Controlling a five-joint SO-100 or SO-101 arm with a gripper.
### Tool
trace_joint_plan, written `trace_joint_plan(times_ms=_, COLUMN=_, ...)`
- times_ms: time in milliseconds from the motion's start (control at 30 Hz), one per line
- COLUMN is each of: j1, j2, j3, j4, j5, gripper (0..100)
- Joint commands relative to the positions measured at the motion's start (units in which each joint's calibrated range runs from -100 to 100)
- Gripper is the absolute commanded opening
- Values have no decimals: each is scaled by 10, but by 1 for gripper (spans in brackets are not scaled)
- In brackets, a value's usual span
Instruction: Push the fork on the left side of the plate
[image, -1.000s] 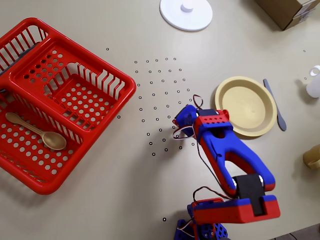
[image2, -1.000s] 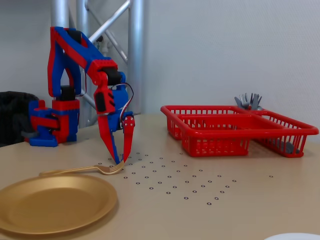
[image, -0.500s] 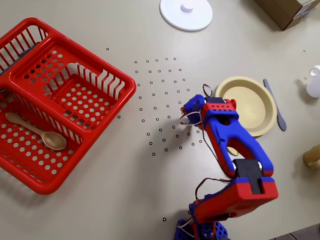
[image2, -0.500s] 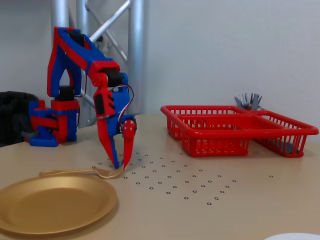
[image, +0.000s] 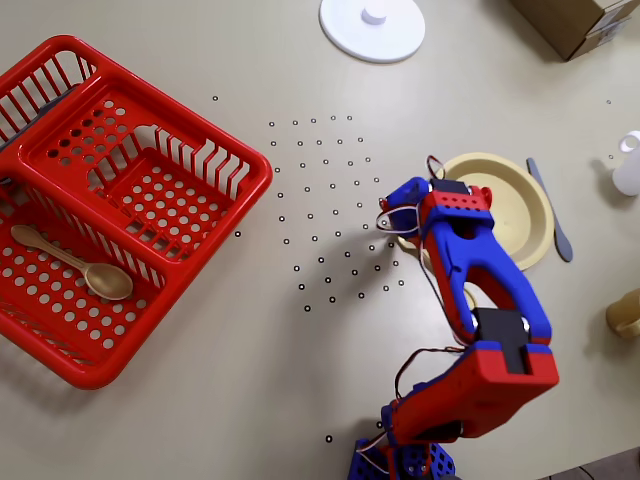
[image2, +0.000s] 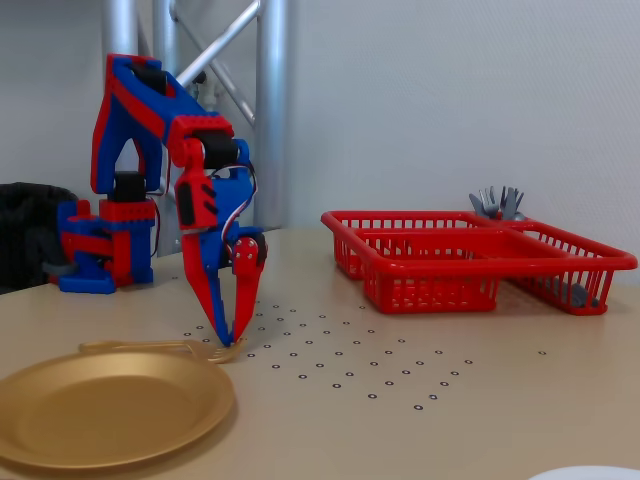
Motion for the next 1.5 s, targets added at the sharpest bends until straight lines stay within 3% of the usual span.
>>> trace_joint_plan(times_ms=0, j1=13, j2=-16, j3=-50, j4=3, j5=-5, gripper=0)
trace_joint_plan(times_ms=300, j1=-51, j2=-82, j3=-75, j4=99, j5=-41, gripper=0)
trace_joint_plan(times_ms=500, j1=-90, j2=-131, j3=-25, j4=102, j5=-59, gripper=0)
trace_joint_plan(times_ms=1467, j1=-26, j2=-80, j3=115, j4=-60, j5=-42, gripper=0)
